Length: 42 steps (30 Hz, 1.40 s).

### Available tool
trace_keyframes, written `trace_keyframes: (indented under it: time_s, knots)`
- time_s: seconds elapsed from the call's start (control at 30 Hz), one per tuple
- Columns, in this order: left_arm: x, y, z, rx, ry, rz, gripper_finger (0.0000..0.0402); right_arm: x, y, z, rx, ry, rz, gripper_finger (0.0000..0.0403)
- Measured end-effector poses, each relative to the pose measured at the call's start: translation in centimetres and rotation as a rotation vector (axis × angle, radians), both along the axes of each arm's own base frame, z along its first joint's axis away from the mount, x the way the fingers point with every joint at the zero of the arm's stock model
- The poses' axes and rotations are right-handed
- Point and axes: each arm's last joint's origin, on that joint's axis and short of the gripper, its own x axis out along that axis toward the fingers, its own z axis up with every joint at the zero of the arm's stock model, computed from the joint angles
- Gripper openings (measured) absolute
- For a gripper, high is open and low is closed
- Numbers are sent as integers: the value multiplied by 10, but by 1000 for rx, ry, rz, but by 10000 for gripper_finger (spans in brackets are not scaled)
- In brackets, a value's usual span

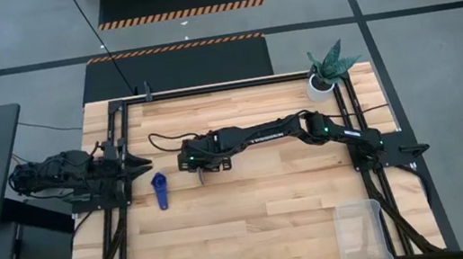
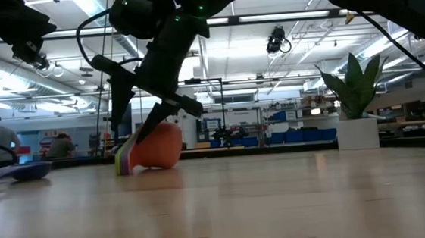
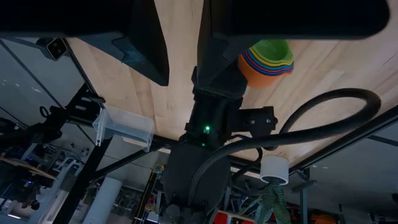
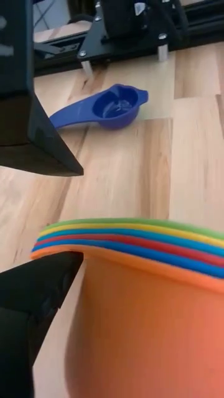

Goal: Nest measuring cups in basket
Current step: Stack the dark blue measuring cup on top of the green measuring cup

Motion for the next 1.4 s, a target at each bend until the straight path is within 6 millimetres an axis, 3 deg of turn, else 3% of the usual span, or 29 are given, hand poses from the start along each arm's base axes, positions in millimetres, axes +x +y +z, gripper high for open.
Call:
trace_keyframes:
  time_s: [0.23, 0.43, 0.67, 0.87, 1.4]
  knots:
    - [0, 0, 0, 0, 0, 0, 91, 0, 3, 2, 14, -7, -13, 223]
    - [0, 0, 0, 0, 0, 0, 91, -5, 1, 26, -28, -9, -64, 223]
    - [0, 0, 0, 0, 0, 0, 91, -11, -1, 38, -77, 43, -51, 223]
    - [0, 0, 0, 0, -1, 1, 91, -10, -6, 42, -110, 21, 81, 215]
    - [0, 0, 0, 0, 0, 0, 91, -9, -13, 51, -132, -20, 6, 192]
